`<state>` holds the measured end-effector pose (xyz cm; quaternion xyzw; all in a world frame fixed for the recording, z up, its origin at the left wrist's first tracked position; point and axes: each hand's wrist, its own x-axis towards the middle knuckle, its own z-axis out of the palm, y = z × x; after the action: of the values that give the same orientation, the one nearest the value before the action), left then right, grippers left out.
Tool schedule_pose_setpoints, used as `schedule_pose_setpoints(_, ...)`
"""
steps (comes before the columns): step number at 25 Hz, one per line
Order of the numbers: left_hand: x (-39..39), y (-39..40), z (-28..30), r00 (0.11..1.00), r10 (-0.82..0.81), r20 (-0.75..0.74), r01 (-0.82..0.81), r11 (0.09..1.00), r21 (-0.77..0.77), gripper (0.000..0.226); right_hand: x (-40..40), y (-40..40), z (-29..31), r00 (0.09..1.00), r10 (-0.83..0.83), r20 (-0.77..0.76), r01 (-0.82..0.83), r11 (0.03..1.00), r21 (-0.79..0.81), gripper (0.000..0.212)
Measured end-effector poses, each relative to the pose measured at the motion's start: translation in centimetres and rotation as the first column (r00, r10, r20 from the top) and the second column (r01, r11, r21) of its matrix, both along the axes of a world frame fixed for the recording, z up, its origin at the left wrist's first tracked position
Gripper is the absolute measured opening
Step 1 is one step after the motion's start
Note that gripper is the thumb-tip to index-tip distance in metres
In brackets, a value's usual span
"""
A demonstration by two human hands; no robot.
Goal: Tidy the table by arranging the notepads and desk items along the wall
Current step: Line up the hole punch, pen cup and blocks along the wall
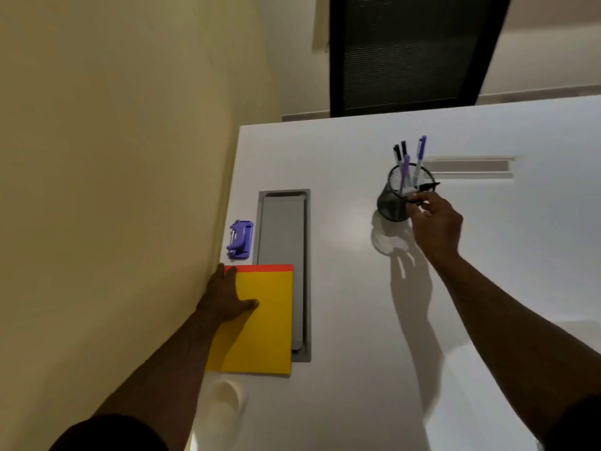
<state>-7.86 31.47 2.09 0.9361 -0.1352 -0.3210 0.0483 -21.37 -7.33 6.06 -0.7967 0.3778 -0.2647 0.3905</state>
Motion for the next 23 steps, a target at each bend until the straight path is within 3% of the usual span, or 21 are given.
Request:
schedule_pose_setpoints(3,0.4,-0.4,-0.2,0.998,-0.041,-0.045,0.043,0.997,0.062,0.128,7.0,3.7,0.0,0.991,0.126,0.048,-0.130,0.988,0.087,0.015)
schedule_pose_setpoints(9,0.4,-0.9,-0.8,0.999,-0.043,-0.013,0.044,0.995,0.087,0.129,20.5,10.1,-0.4,0.922,0.386,0.029,-0.387,0.917,0.092,0.016)
schedule_pose_setpoints(15,0.2,-1.3,-0.8,0.999,-0.033,0.012,0.032,0.996,0.083,0.127,30.0,12.0,-1.9,0.902,0.428,-0.054,-0.424,0.902,0.076,0.023)
schedule_pose_setpoints(23,0.1,-1.3,-0.8,1.000,-0.013,0.009,0.012,0.998,0.059,0.122,35.9,11.4,-2.3,0.907,0.406,-0.109,-0.408,0.913,0.007,0.023)
